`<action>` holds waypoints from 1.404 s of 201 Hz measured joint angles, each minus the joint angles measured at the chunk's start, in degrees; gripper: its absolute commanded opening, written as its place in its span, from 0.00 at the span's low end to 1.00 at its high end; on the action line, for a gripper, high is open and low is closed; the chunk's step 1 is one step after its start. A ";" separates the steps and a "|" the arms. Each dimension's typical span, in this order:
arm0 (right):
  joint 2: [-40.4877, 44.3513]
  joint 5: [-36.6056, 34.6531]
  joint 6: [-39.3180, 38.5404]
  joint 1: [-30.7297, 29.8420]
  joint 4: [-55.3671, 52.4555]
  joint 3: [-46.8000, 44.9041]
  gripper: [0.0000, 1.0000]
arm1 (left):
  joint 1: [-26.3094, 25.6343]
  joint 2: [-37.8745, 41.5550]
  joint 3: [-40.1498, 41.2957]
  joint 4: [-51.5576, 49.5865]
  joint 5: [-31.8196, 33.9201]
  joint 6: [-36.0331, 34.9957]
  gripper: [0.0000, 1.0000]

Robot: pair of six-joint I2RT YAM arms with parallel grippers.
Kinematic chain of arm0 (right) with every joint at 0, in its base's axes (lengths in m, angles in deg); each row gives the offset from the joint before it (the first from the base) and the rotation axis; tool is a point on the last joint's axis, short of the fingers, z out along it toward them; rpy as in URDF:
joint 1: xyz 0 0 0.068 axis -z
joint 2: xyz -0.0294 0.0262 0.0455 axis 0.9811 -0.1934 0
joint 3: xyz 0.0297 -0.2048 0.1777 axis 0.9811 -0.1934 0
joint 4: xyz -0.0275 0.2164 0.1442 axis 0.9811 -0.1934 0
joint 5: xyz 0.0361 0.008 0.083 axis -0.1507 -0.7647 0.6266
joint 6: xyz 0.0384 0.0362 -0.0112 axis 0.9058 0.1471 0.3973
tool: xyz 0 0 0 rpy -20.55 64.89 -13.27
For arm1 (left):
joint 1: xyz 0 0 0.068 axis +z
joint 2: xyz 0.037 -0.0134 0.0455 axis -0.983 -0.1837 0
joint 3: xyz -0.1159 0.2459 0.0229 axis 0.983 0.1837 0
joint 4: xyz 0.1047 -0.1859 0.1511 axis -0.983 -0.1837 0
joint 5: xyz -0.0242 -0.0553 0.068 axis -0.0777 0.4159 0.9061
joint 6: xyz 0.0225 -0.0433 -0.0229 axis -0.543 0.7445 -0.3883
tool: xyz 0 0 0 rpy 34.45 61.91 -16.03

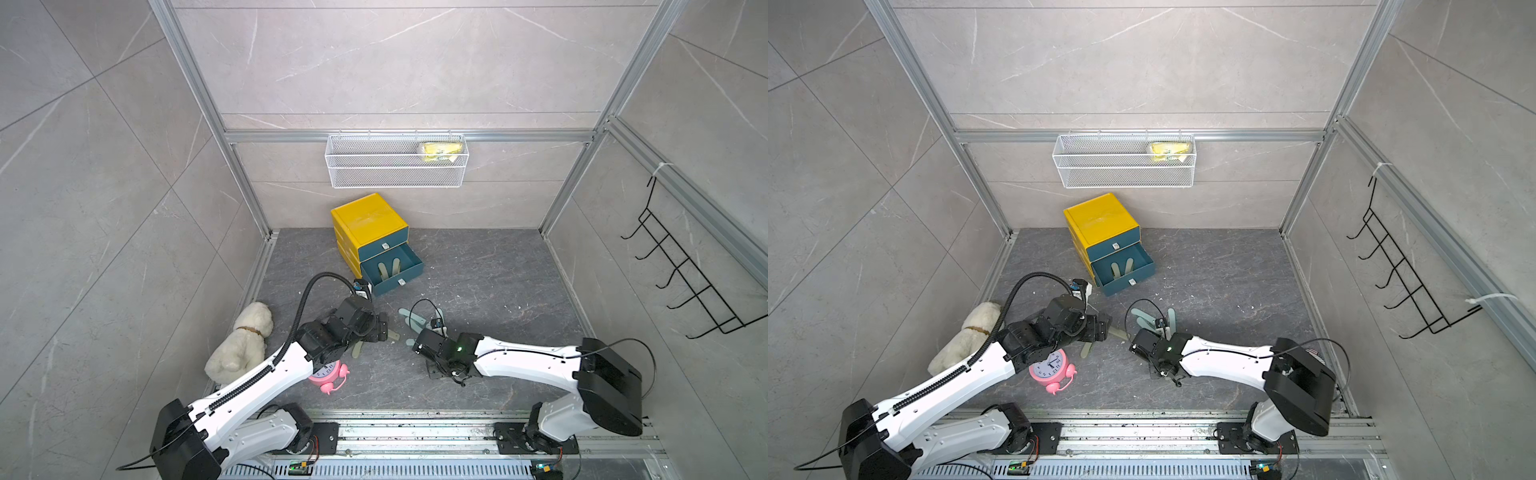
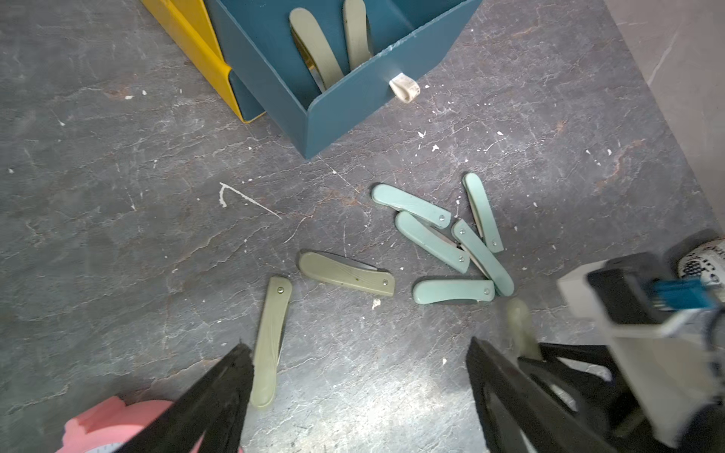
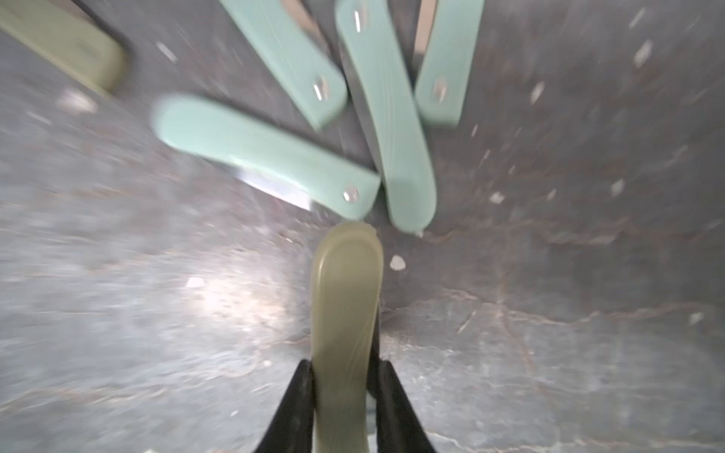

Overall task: Place the fruit knives into the drawer by color
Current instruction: Pick up the fruit knife from the center of the board, then place the fruit knife in the drawer.

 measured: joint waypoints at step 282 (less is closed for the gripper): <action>-35.56 6.54 -1.36 17.84 6.45 58.82 0.52 | 0.39 -1.51 4.87 -5.07 -0.87 5.09 0.88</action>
